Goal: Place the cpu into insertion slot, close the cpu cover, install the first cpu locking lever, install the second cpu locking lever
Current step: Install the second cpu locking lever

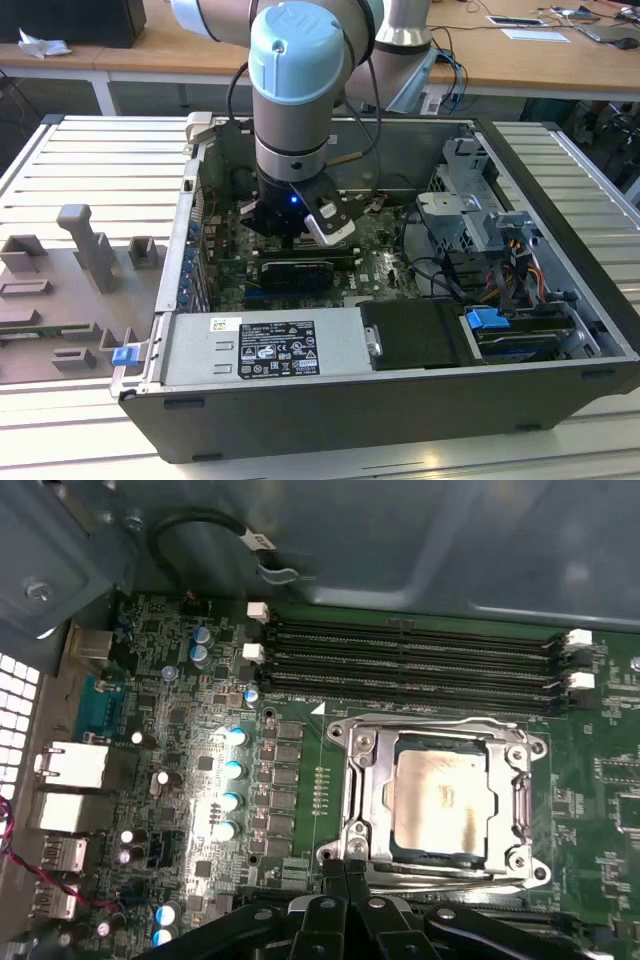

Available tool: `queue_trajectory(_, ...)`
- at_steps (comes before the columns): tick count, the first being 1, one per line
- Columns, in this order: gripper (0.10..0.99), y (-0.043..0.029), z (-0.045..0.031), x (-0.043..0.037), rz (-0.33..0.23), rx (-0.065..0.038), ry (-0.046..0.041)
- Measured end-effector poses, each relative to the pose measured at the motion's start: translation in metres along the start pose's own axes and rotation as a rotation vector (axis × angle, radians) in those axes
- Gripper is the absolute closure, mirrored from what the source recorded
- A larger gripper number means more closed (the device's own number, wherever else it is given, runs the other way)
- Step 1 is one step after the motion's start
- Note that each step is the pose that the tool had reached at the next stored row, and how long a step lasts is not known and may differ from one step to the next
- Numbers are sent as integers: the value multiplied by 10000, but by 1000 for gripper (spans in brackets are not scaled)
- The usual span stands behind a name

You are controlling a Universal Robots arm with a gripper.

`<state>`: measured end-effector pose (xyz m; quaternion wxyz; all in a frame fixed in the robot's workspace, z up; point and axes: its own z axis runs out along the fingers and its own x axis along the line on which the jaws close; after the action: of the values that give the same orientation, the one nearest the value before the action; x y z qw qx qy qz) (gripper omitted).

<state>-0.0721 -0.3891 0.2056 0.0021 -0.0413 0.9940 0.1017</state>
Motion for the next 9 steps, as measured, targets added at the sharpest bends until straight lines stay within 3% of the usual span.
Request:
queue_trajectory(2,980,-5,19,1,-16,-39,-2)
queue_trajectory(9,980,-51,56,49,-113,-410,-30)
